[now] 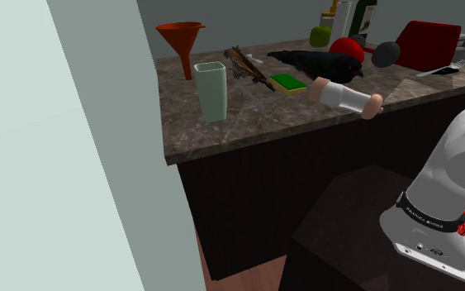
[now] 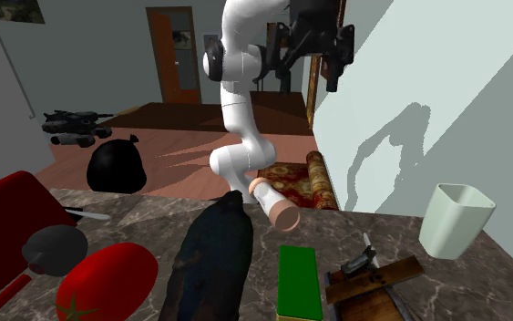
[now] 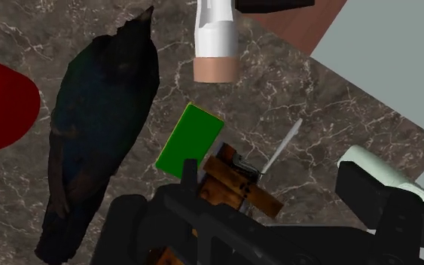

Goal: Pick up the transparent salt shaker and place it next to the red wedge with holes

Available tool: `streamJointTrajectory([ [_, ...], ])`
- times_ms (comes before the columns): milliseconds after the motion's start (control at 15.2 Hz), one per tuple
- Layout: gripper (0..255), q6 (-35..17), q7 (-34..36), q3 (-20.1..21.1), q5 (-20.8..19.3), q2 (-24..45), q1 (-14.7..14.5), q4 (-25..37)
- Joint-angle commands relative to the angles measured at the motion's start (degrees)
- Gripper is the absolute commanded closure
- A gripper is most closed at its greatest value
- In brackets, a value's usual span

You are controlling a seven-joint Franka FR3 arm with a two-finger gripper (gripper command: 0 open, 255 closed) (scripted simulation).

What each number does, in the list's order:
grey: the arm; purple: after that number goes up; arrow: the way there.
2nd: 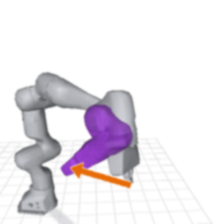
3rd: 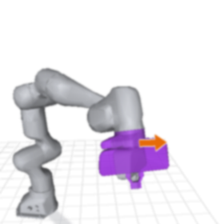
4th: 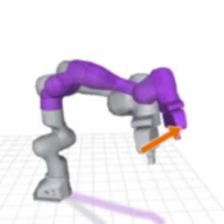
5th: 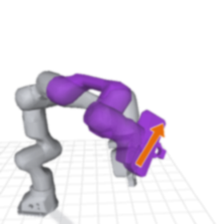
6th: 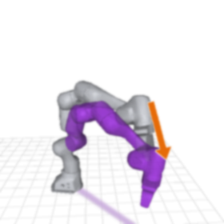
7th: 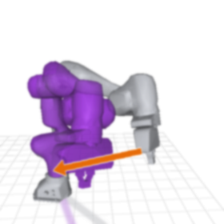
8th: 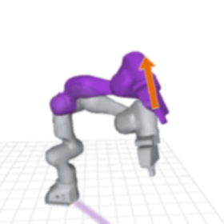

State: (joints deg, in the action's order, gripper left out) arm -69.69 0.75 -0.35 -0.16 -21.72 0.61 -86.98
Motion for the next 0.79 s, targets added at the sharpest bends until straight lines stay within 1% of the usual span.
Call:
streamJointTrajectory([
  [0,0,-4.19,-0.43,0.07,-0.70,-5.43,0.04,-9.01],
  [330,0,-12.65,-0.41,0.74,-1.99,-16.61,-0.07,-27.23],
  [726,0,-20.91,-0.37,1.34,-3.42,-28.63,-0.20,-45.82],
])
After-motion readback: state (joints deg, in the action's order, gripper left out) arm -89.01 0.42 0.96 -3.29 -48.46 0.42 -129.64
